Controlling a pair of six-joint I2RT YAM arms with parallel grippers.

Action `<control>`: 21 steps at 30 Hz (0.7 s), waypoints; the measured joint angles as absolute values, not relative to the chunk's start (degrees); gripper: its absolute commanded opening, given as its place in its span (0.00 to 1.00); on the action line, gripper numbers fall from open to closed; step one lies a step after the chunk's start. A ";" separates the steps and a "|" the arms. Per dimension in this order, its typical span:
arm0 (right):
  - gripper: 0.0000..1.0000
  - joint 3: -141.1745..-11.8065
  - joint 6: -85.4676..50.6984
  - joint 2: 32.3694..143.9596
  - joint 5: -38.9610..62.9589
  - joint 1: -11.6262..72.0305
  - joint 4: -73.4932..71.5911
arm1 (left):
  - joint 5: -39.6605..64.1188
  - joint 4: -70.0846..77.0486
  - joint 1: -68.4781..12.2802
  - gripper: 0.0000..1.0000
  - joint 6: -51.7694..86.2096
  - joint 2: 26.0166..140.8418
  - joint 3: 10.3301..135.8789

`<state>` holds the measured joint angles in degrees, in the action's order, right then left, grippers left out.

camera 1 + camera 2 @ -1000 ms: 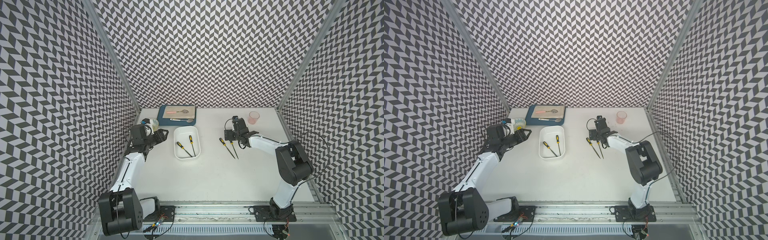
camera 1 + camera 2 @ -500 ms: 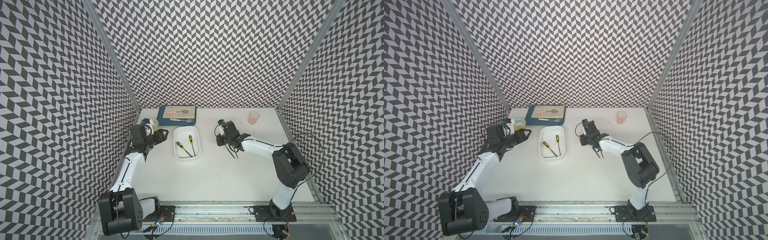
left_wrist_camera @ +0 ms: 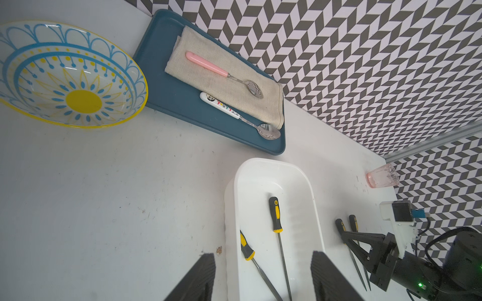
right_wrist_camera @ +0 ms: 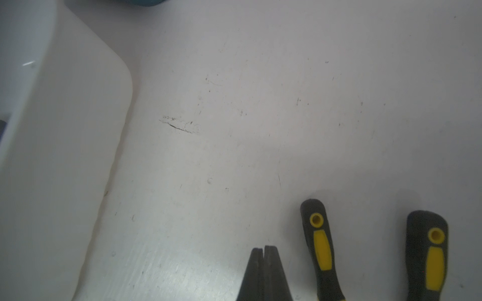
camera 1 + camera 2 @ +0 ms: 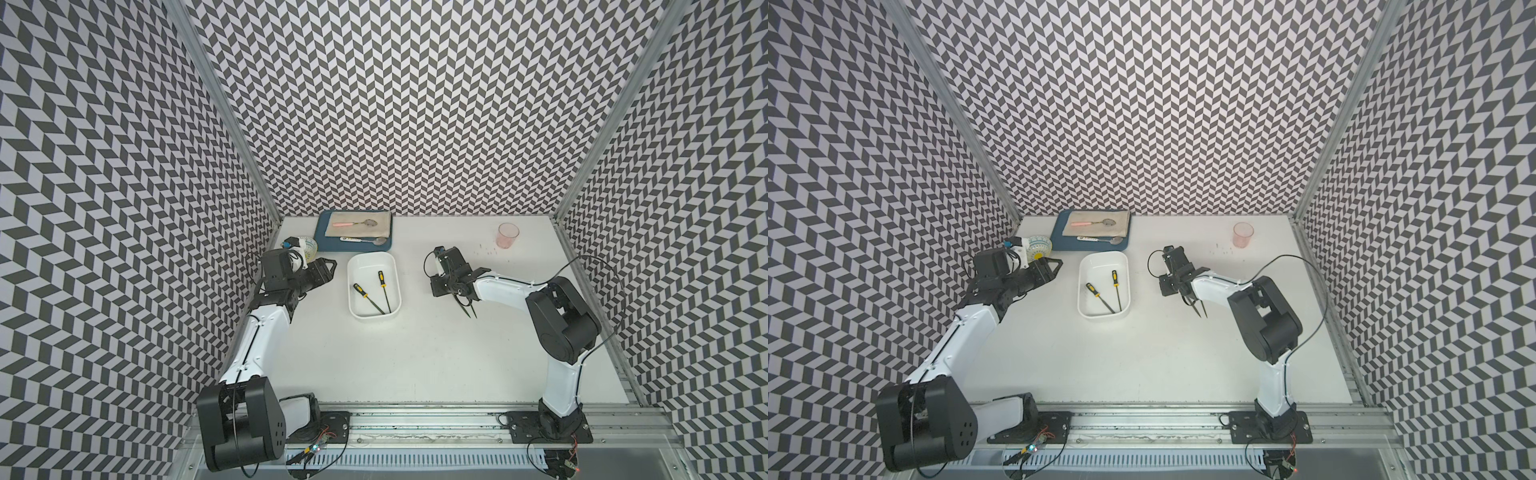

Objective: Take the file tool out of the storage box
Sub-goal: Adjust the file tool at the center of the board.

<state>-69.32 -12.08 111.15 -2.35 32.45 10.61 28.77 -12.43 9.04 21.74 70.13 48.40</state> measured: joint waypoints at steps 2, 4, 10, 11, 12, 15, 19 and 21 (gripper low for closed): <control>0.00 -69.54 -12.08 111.83 -2.85 32.45 10.76 | 28.77 -12.43 9.04 0.63 21.74 70.13 48.40; 0.00 -69.63 -12.08 112.40 -3.33 32.45 10.76 | 28.77 -12.43 9.04 0.63 21.76 70.13 48.40; 0.00 -69.78 -12.10 113.10 -4.56 32.32 10.96 | 28.77 -12.45 9.04 0.63 21.74 70.13 48.40; 0.00 -69.87 -12.10 113.19 -4.71 32.23 11.00 | 28.77 -12.45 9.04 0.63 21.74 70.13 48.40; 0.00 -69.95 -12.08 113.25 -4.80 32.10 11.00 | 28.77 -12.43 9.04 0.63 21.74 70.13 48.40; 0.00 -70.24 -12.08 113.38 -5.15 31.92 11.18 | 28.77 -12.43 9.04 0.63 21.74 70.13 48.40; 0.00 -70.78 -12.08 113.49 -5.63 31.29 11.33 | 28.75 -12.43 9.04 0.63 21.74 70.13 48.40; 0.00 -70.94 -12.08 113.51 -5.85 30.87 11.31 | 28.75 -12.45 9.04 0.63 21.74 70.13 48.40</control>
